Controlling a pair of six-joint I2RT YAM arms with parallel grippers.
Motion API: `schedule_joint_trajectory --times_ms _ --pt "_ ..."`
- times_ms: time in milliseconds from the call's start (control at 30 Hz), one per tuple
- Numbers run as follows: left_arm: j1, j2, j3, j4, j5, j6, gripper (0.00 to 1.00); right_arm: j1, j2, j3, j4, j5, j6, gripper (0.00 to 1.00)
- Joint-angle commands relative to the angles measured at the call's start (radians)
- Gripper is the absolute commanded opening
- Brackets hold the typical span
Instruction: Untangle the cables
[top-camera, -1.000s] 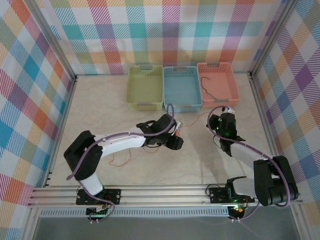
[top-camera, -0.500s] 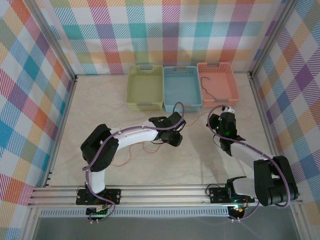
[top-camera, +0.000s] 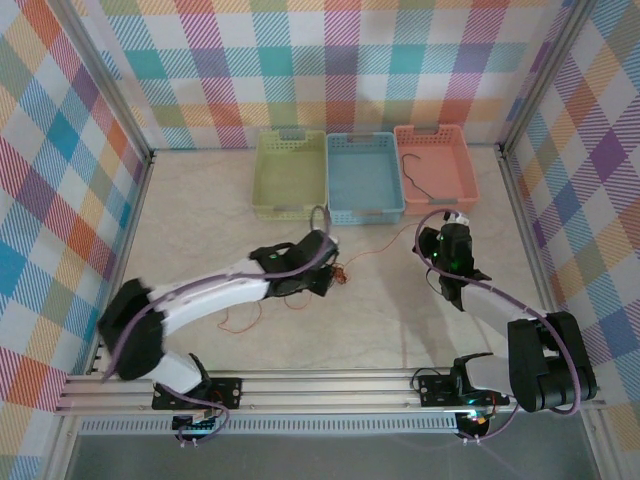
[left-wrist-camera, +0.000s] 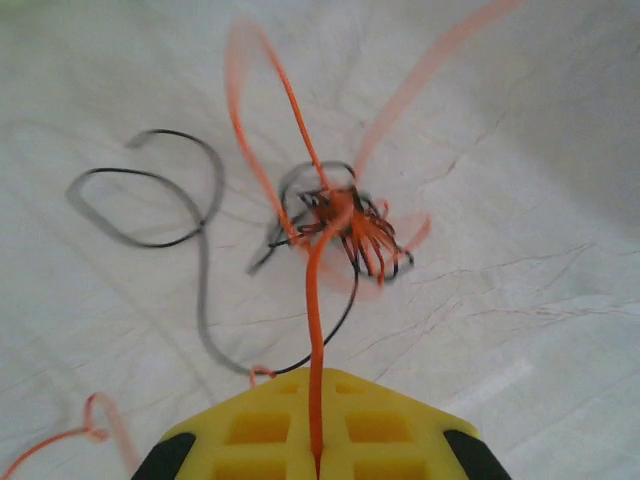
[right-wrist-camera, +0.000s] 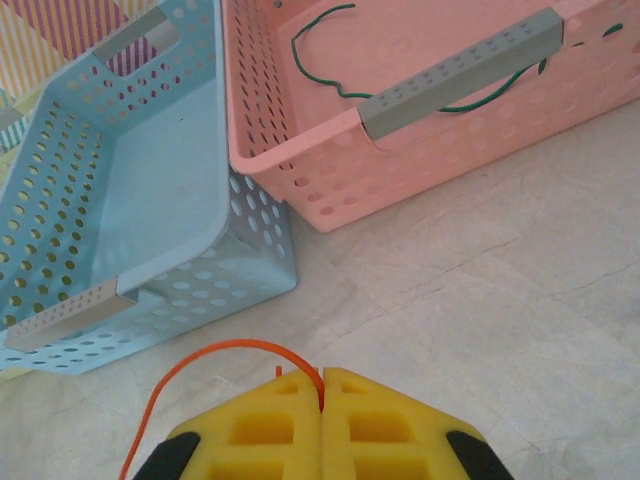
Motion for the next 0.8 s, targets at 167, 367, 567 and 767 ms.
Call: schedule_joint_trajectory --times_ms 167,367,567,767 --pt "0.128 -0.576 -0.225 -0.128 -0.252 -0.167 0.00 0.004 0.017 0.029 -0.028 0.058 -0.014 0.00" --pt "0.230 -0.918 -0.254 -0.244 -0.346 -0.211 0.00 0.004 0.003 0.024 -0.055 0.131 -0.022 0.00" --pt "0.233 -1.055 -0.209 -0.315 -0.461 -0.231 0.00 0.004 -0.011 0.014 -0.066 0.182 -0.009 0.00" --pt "0.234 -1.117 -0.156 -0.374 -0.532 -0.230 0.00 0.004 -0.017 0.010 -0.084 0.227 0.015 0.00"
